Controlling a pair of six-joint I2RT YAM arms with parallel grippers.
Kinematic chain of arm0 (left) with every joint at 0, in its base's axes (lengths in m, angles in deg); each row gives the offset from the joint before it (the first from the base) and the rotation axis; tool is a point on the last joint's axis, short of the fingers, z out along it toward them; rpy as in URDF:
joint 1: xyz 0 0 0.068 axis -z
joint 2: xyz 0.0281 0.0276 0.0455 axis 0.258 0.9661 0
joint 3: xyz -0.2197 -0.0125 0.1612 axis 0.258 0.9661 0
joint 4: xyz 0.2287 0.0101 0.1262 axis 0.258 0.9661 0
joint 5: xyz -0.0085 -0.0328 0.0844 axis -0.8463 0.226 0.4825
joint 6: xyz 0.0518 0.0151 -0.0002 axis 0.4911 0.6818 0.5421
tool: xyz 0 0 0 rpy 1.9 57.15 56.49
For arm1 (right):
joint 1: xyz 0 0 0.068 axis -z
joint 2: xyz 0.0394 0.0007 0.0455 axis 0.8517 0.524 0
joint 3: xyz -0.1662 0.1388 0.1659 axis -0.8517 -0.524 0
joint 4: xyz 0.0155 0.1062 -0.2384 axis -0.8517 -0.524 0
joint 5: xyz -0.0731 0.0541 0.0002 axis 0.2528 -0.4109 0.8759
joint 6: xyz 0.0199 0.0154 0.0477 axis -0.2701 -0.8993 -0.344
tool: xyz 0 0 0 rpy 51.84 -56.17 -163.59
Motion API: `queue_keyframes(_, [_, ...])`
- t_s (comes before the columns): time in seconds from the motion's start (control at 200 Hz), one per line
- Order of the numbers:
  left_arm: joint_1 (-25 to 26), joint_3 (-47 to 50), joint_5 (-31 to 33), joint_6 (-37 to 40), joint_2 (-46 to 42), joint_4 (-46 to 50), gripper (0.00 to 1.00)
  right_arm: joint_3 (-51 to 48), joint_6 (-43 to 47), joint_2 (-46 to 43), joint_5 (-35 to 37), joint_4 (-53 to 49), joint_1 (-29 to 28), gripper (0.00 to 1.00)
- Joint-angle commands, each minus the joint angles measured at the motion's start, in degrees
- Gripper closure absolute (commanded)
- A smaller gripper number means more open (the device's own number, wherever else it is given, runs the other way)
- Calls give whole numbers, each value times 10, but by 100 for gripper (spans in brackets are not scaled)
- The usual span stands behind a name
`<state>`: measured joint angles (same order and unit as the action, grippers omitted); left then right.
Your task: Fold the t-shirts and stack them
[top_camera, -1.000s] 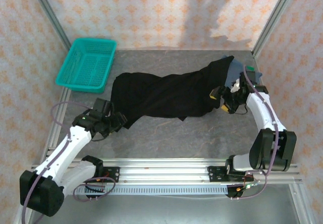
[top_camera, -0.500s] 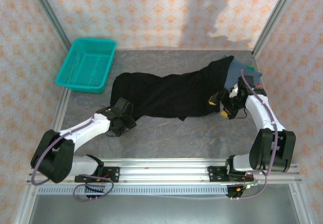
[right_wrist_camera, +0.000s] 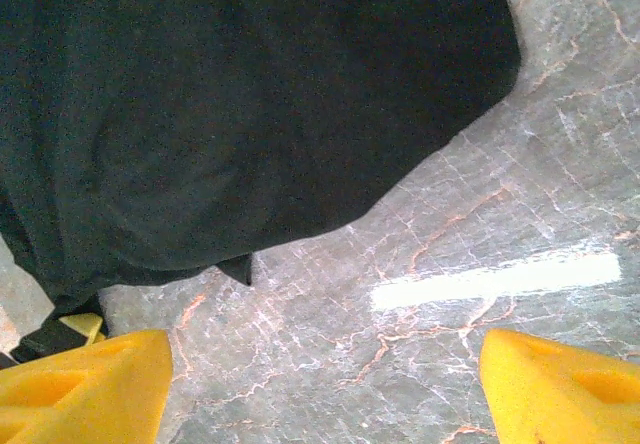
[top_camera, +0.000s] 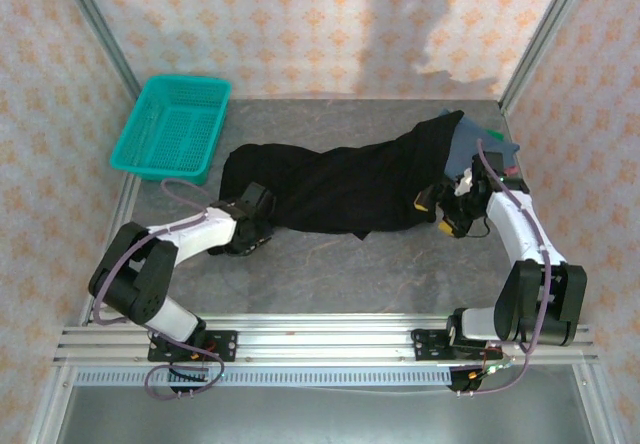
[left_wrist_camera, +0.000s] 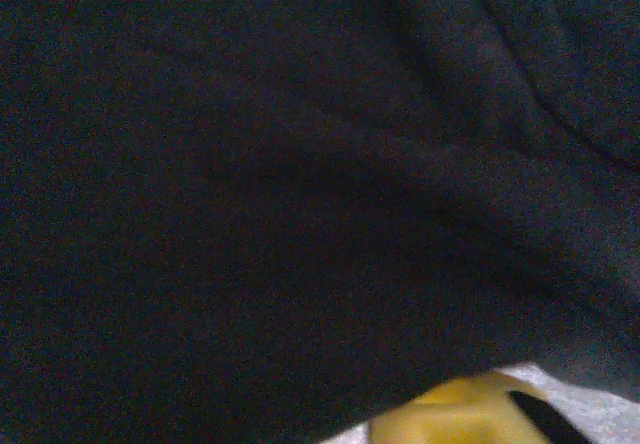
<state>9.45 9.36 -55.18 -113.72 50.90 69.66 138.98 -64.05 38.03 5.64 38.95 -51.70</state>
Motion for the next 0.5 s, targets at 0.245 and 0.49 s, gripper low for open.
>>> queue_keyframes(0.245, [6,-1,29,17,-24,20,100,-52,-69,58,59,124,4,26])
queue_keyframes(0.49, [6,-1,38,34,-117,76,100,-27,-97,152,69,195,4,52])
